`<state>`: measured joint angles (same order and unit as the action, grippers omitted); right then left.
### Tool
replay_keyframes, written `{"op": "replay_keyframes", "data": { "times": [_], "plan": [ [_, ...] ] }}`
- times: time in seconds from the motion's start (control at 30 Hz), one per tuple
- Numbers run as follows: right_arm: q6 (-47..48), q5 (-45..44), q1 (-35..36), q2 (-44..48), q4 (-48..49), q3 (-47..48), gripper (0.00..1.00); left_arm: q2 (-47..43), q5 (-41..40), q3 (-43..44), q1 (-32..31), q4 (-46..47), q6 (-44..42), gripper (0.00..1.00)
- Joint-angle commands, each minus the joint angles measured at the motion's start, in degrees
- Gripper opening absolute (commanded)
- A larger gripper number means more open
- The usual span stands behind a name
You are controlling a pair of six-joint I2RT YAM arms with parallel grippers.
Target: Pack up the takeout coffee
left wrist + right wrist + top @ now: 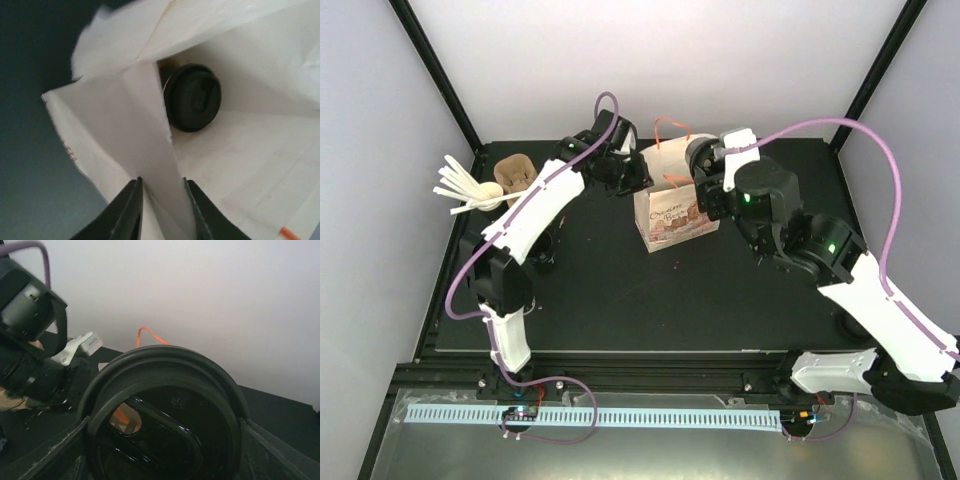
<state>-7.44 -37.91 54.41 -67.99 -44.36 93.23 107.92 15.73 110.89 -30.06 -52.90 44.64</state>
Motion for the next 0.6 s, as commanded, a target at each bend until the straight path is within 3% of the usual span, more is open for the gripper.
{"op": "replay_keyframes", "data": {
  "times": [0.0, 0.13, 0.57],
  "plan": [
    [-2.2, 12.0, -5.4, -3.9, -6.9, 8.4, 0.56, -1.9, 2.7, 1.8, 0.6, -11.0, -6.4, 0.17],
    [-4.4, 18.9, -7.2, -8.4, -14.5, 15.3, 0.55, -6.2, 4.4, -2.5, 0.6, -12.1, -11.5, 0.02],
    [-4.1, 28.7, -7.6, -14.9, -23.6, 19.6, 0.53, -21.7, 6.7, -16.9, 0.5, -15.4, -21.5, 0.02]
  ]
}}
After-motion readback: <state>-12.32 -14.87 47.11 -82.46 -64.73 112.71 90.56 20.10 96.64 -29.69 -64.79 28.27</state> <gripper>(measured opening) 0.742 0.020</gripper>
